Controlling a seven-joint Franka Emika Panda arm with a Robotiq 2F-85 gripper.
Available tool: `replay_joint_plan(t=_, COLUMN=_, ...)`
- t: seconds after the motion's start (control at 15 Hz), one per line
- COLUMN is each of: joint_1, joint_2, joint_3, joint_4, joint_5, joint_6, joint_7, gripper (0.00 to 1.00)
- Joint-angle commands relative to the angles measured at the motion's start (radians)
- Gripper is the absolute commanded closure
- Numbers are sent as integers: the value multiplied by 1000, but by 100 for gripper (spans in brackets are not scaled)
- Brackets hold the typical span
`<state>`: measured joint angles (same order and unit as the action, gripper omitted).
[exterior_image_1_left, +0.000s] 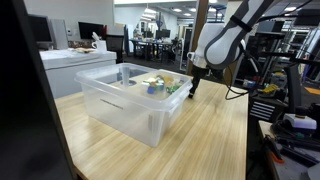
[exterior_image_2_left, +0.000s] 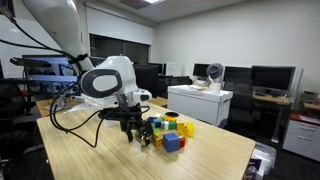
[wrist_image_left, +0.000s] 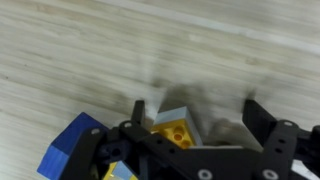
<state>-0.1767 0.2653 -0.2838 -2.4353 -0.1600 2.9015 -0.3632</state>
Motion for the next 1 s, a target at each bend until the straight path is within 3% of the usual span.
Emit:
replay_joint_plan(t=0.0, joint_1=-21, joint_2=39, joint_3=21, joint_4=39, joint_5=-36, joint_6=36, joint_7=33, gripper=0)
replay_joint_plan(t=0.13, joint_1=-26, joint_2=62, joint_3=32, joint_4=63, joint_5=-29, joint_6=55, joint_7=32, gripper=0)
replay_joint_plan(t=0.27, joint_1=-26, joint_2=84, joint_3=36, joint_4=82, joint_5=-33, joint_6=73, joint_7=32, gripper=27)
replay_joint_plan(t=0.4, joint_1=-11, joint_2=90, joint_3=18, joint_4=84, joint_5=-53, joint_6=83, joint_7=44, gripper=42)
replay_joint_plan(t=0.8, joint_1=3, joint_2=40, joint_3=-32, joint_4=65, joint_5=-122, joint_6=39, joint_7=77, gripper=82)
replay_joint_plan(t=0.93, joint_1=-8, joint_2=-18, joint_3=-48, joint_4=54, joint_5=-147, joint_6=16, joint_7=57, gripper=86)
